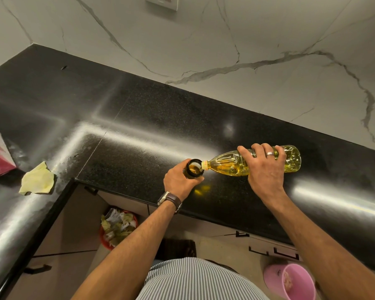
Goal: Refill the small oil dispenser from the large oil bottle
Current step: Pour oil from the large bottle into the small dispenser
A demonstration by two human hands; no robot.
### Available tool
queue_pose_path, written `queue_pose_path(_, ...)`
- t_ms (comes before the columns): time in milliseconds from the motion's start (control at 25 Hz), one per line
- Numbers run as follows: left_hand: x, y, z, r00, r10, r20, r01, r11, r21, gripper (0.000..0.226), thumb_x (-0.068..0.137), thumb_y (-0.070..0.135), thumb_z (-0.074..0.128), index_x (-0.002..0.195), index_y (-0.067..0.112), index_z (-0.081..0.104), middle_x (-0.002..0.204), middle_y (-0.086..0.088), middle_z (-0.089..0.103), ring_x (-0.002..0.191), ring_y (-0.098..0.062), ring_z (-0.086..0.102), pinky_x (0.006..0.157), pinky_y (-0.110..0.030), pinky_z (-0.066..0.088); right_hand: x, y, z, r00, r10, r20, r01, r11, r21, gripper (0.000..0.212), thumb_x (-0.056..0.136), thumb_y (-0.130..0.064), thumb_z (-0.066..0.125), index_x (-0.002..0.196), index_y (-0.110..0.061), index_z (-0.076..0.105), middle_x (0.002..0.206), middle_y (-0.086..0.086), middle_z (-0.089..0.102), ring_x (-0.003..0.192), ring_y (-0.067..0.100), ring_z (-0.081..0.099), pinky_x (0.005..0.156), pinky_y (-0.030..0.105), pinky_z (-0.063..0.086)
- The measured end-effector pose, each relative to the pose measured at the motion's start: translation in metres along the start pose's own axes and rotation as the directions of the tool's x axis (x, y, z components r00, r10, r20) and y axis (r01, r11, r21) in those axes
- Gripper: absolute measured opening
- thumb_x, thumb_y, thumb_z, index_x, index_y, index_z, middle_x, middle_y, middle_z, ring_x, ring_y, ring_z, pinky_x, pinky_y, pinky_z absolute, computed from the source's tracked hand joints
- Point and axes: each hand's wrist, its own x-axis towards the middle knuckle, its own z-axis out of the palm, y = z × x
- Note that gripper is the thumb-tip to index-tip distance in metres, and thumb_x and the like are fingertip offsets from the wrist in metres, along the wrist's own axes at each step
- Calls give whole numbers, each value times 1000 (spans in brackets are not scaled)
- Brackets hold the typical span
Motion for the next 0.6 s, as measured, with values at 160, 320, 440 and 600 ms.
queue_pose_path(160, -1, 1, 0, 1000, -6, 3, 6, 1000, -6, 58, 73, 44, 91, 125, 31, 68, 112, 11, 74, 102, -4, 62, 91, -24, 48, 0, 0, 0, 1000, 0, -2, 0, 1000, -8, 74, 78, -16, 84, 145, -29, 54, 136, 15, 60, 130, 38, 52, 110, 58, 30)
queue_pose_path(320, -1, 2, -1, 1000, -5, 3, 5, 1000, -5, 57, 73, 44, 91, 124, 31, 69, 111, 11, 75, 103, -6, 64, 92, -25, 50, -1, 0, 0, 1000, 1, -3, -1, 1000, -9, 73, 79, -15, 83, 145, -29, 54, 135, 15, 60, 130, 38, 52, 110, 58, 30)
queue_pose_path(440, -1, 2, -1, 1000, -12, 2, 12, 1000, -5, 57, 72, 45, 90, 124, 32, 69, 110, 12, 75, 104, -7, 65, 93, -29, 52, -1, -1, 0, 1000, -1, -9, 1, 1000, -16, 74, 78, -13, 84, 145, -29, 54, 135, 16, 60, 130, 38, 52, 109, 58, 31)
queue_pose_path(600, -2, 2, -2, 1000, -16, 6, 16, 1000, -12, 58, 73, 45, 91, 124, 31, 69, 112, 11, 75, 105, -9, 65, 96, -31, 53, 0, 0, -1, 1000, -4, -4, 4, 1000, -18, 78, 75, -13, 86, 144, -29, 54, 135, 15, 60, 129, 38, 52, 109, 58, 31)
